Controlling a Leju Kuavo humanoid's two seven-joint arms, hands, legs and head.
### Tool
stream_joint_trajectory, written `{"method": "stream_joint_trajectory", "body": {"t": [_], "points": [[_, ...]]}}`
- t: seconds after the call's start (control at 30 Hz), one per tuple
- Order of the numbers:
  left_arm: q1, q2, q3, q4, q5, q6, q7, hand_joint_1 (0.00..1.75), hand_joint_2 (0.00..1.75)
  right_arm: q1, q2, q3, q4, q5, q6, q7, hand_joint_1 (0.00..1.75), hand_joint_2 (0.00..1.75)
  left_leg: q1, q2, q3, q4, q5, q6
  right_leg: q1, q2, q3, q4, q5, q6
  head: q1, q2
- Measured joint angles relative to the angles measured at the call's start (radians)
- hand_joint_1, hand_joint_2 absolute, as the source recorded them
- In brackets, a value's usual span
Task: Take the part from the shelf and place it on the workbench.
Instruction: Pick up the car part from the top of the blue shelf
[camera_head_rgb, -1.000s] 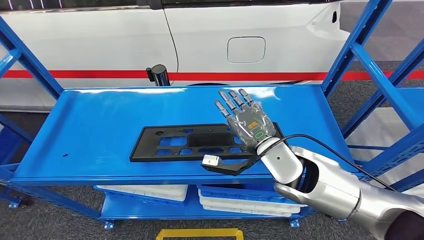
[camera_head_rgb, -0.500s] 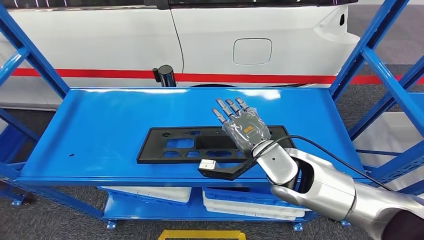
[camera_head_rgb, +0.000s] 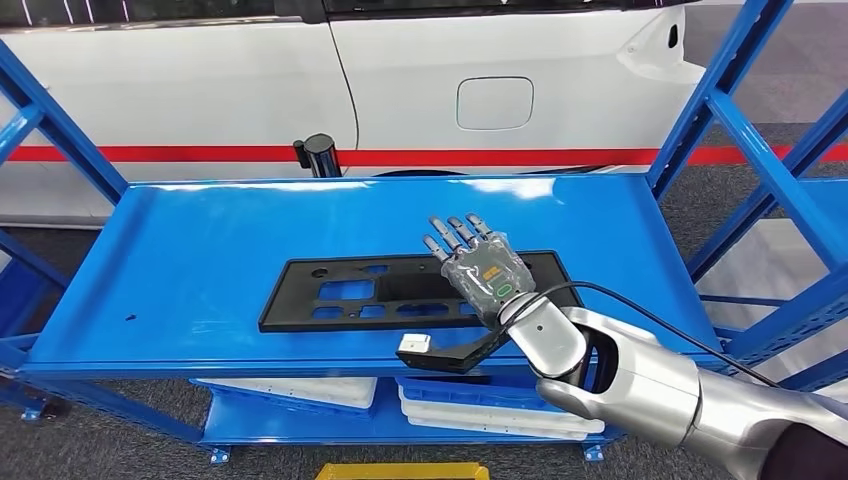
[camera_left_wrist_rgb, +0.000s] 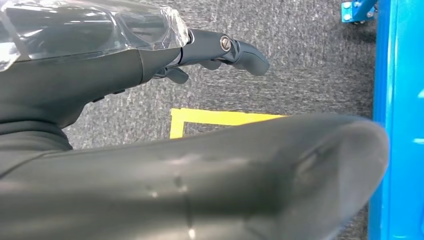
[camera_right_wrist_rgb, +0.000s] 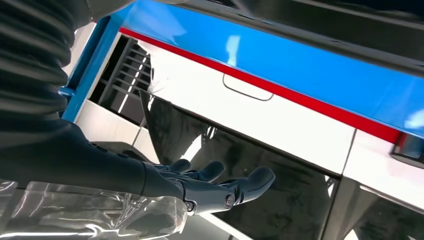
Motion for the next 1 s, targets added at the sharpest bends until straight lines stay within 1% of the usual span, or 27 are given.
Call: {"method": "stream_joint_trajectory", "body": {"t": [0.03, 0.1, 0.13, 0.17, 0.2, 0.27, 0.3, 0.33, 0.37, 0.4, 0.43, 0.47, 0.5, 0.53, 0.57, 0.63, 0.67, 0.7, 0.77, 0.8, 0.83, 0.87, 0.9, 0.93, 0.97, 1.0], "points": [[0.0, 0.0, 0.0, 0.0, 0.0, 0.0, -0.001, 0.0, 0.0, 0.0, 0.0, 0.001, 0.002, 0.0, -0.001, 0.0, 0.0, 1.75, -0.003, 0.0, 0.005, -0.013, 0.003, 0.005, 0.001, 0.001, 0.0, 0.0, 0.0, 0.005, 0.001, 0.0], [0.001, 0.0, 0.0, 0.0, 0.0, 0.0, -0.002, 0.0, 0.0, 0.001, 0.002, 0.004, 0.005, -0.002, -0.001, -0.003, 0.0, 1.75, -0.004, 0.0, 0.005, -0.014, 0.008, 0.018, -0.001, 0.001, -0.001, 0.0, -0.001, 0.016, 0.001, 0.0], [0.001, 0.0, 0.0, 0.0, 0.0, 0.0, -0.003, 0.0, 0.0, 0.001, 0.003, 0.005, 0.007, -0.005, -0.001, -0.007, 0.0, 1.75, -0.003, 0.0, 0.007, -0.015, 0.011, 0.024, -0.002, 0.0, -0.005, 0.01, -0.008, 0.021, 0.002, 0.0], [0.001, 0.0, 0.0, 0.0, 0.0, 0.0, -0.003, 0.0, 0.0, 0.002, 0.003, 0.006, 0.008, -0.008, -0.001, -0.01, 0.0, 1.75, -0.001, 0.001, 0.008, -0.018, 0.015, 0.031, -0.004, -0.001, -0.017, 0.037, -0.027, 0.025, 0.002, 0.0], [0.001, -0.001, 0.0, 0.0, 0.0, 0.0, -0.004, 0.0, 0.0, 0.003, 0.003, 0.006, 0.011, -0.013, -0.001, -0.012, 0.0, 1.75, 0.0, 0.001, 0.01, -0.019, 0.017, 0.035, -0.005, -0.001, -0.04, 0.09, -0.058, 0.028, 0.003, 0.0], [0.002, -0.001, 0.0, 0.0, 0.0, -0.001, -0.004, 0.0, 0.0, 0.008, 0.003, 0.008, 0.016, -0.023, 0.0, -0.013, 0.0, 1.75, 0.0, 0.001, 0.009, -0.019, 0.017, 0.039, -0.005, -0.001, -0.107, 0.236, -0.126, 0.033, 0.004, 0.0], [0.003, -0.002, 0.0, 0.0, 0.0, -0.002, -0.004, 0.0, 0.0, 0.012, 0.004, 0.01, 0.019, -0.028, 0.001, -0.013, 0.0, 1.75, 0.0, 0.001, 0.009, -0.019, 0.016, 0.039, -0.006, -0.002, -0.135, 0.292, -0.143, 0.035, 0.004, 0.0], [0.003, -0.002, 0.0, 0.0, 0.0, -0.002, -0.004, 0.0, 0.0, 0.015, 0.004, 0.011, 0.021, -0.032, 0.002, -0.013, 0.0, 1.75, 0.0, 0.001, 0.01, -0.018, 0.016, 0.039, -0.006, -0.002, -0.146, 0.31, -0.14, 0.036, 0.004, 0.0], [0.004, -0.002, 0.0, 0.0, 0.0, -0.002, -0.004, 0.0, 0.0, 0.017, 0.004, 0.011, 0.023, -0.036, 0.004, -0.013, 0.0, 1.75, 0.0, 0.0, 0.01, -0.018, 0.015, 0.039, -0.007, -0.002, -0.136, 0.285, -0.117, 0.036, 0.004, 0.0], [0.004, -0.002, 0.0, 0.0, 0.0, -0.002, -0.004, 0.0, 0.0, 0.018, 0.004, 0.011, 0.023, -0.04, 0.005, -0.012, 0.0, 1.75, 0.0, 0.0, 0.012, -0.018, 0.014, 0.038, -0.007, -0.002, -0.107, 0.222, -0.081, 0.035, 0.004, 0.0], [0.004, -0.002, 0.0, 0.0, 0.001, -0.002, -0.004, 0.0, 0.0, 0.018, 0.004, 0.011, 0.024, -0.045, 0.006, -0.011, 0.0, 1.75, 0.0, -0.001, 0.014, -0.018, 0.012, 0.035, -0.007, -0.003, -0.068, 0.142, -0.047, 0.034, 0.004, 0.0], [0.004, -0.002, 0.0, 0.0, 0.002, -0.002, -0.005, 0.0, 0.0, 0.016, 0.004, 0.01, 0.024, -0.049, 0.008, -0.009, 0.0, 1.75, -0.002, -0.001, 0.014, -0.016, 0.01, 0.031, -0.005, -0.003, -0.034, 0.072, -0.02, 0.03, 0.004, 0.0], [0.004, -0.002, 0.0, 0.0, 0.003, -0.002, -0.006, 0.0, 0.0, 0.015, 0.004, 0.009, 0.023, -0.05, 0.008, -0.005, 0.0, 1.75, -0.005, -0.001, 0.014, -0.015, 0.008, 0.027, -0.004, -0.003, -0.012, 0.027, -0.006, 0.026, 0.004, 0.0], [0.005, -0.002, 0.0, 0.0, 0.005, -0.002, -0.008, 0.0, 0.0, 0.013, 0.004, 0.008, 0.022, -0.048, 0.008, 0.0, 0.0, 1.75, -0.006, -0.001, 0.013, -0.014, 0.006, 0.023, -0.002, -0.003, -0.003, 0.006, -0.002, 0.021, 0.003, 0.0], [0.006, -0.002, 0.0, 0.0, 0.008, -0.002, -0.01, 0.0, 0.0, 0.011, 0.005, 0.007, 0.019, -0.042, 0.009, 0.006, 0.0, 1.75, -0.007, -0.001, 0.012, -0.014, 0.006, 0.018, 0.001, -0.002, -0.004, 0.004, -0.002, 0.015, 0.003, 0.0], [0.01, -0.002, 0.0, 0.0, 0.014, -0.002, -0.013, 0.0, 0.0, 0.003, 0.004, 0.005, 0.006, -0.026, 0.018, 0.021, 0.0, 1.75, -0.004, 0.0, 0.009, -0.006, -0.003, 0.008, 0.0, -0.002, -0.004, 0.002, 0.0, 0.004, 0.003, 0.0], [0.012, -0.002, 0.0, 0.0, 0.016, -0.002, -0.014, 0.0, 0.0, -0.004, 0.003, 0.004, -0.003, -0.019, 0.026, 0.027, 0.0, 1.75, -0.002, 0.0, -0.001, 0.017, -0.019, 0.003, -0.002, -0.002, -0.003, 0.0, 0.002, -0.002, 0.002, 0.0], [0.014, -0.002, 0.0, 0.0, 0.017, -0.001, -0.015, 0.0, 0.0, -0.011, 0.002, 0.003, -0.012, -0.015, 0.036, 0.032, 0.0, 1.75, 0.0, 0.001, -0.023, 0.066, -0.048, -0.003, -0.004, -0.003, -0.002, -0.001, 0.003, -0.007, 0.002, 0.0], [0.019, -0.002, 0.0, 0.0, 0.02, -0.001, -0.016, 0.0, 0.0, -0.018, 0.001, 0.004, -0.03, -0.01, 0.05, 0.038, 0.0, 1.75, 0.003, 0.001, -0.091, 0.214, -0.116, -0.013, -0.004, -0.003, -0.002, -0.001, 0.002, -0.011, 0.001, 0.0], [0.023, -0.002, 0.0, 0.0, 0.022, -0.001, -0.018, 0.0, 0.0, -0.019, 0.0, 0.005, -0.04, -0.007, 0.057, 0.04, 0.0, 1.75, 0.004, 0.001, -0.122, 0.278, -0.139, -0.016, -0.004, -0.002, -0.002, -0.001, 0.002, -0.011, 0.001, 0.0], [0.026, -0.002, 0.0, 0.0, 0.025, 0.0, -0.02, 0.0, 0.0, -0.02, -0.002, 0.006, -0.051, -0.002, 0.065, 0.043, 0.0, 1.75, 0.005, 0.001, -0.137, 0.308, -0.142, -0.017, -0.004, -0.002, -0.002, -0.001, 0.002, -0.011, 0.001, 0.0], [0.03, -0.002, 0.0, 0.0, 0.029, 0.0, -0.022, 0.0, 0.0, -0.022, -0.005, 0.006, -0.065, 0.004, 0.075, 0.047, 0.0, 1.75, 0.005, 0.001, -0.131, 0.294, -0.127, -0.016, -0.004, -0.002, -0.002, -0.001, 0.002, -0.011, 0.001, 0.0], [0.034, -0.002, 0.0, 0.0, 0.033, 0.001, -0.024, 0.0, 0.0, -0.026, -0.008, 0.006, -0.082, 0.01, 0.083, 0.052, 0.0, 1.75, 0.005, 0.001, -0.105, 0.24, -0.097, -0.014, -0.004, -0.001, -0.001, -0.001, 0.001, -0.011, 0.001, 0.0], [0.037, -0.002, 0.0, 0.0, 0.035, 0.001, -0.026, 0.0, 0.0, -0.032, -0.012, 0.006, -0.1, 0.016, 0.089, 0.058, 0.0, 1.75, 0.005, 0.001, -0.066, 0.16, -0.06, -0.009, -0.004, 0.0, 0.001, -0.001, 0.001, -0.01, 0.001, 0.0], [0.039, -0.002, 0.0, 0.0, 0.037, 0.001, -0.026, 0.0, 0.0, -0.037, -0.018, 0.005, -0.117, 0.02, 0.093, 0.064, 0.0, 1.75, 0.003, 0.001, -0.027, 0.081, -0.031, -0.005, -0.002, 0.001, 0.002, -0.001, 0.0, -0.007, 0.001, 0.0], [0.04, -0.003, 0.0, 0.0, 0.037, 0.001, -0.025, 0.0, 0.0, -0.042, -0.025, 0.003, -0.135, 0.026, 0.096, 0.07, 0.0, 1.75, 0.001, 0.002, 0.001, 0.025, -0.013, 0.0, 0.0, 0.002, 0.002, 0.0, -0.001, -0.004, 0.001, 0.0]]}}
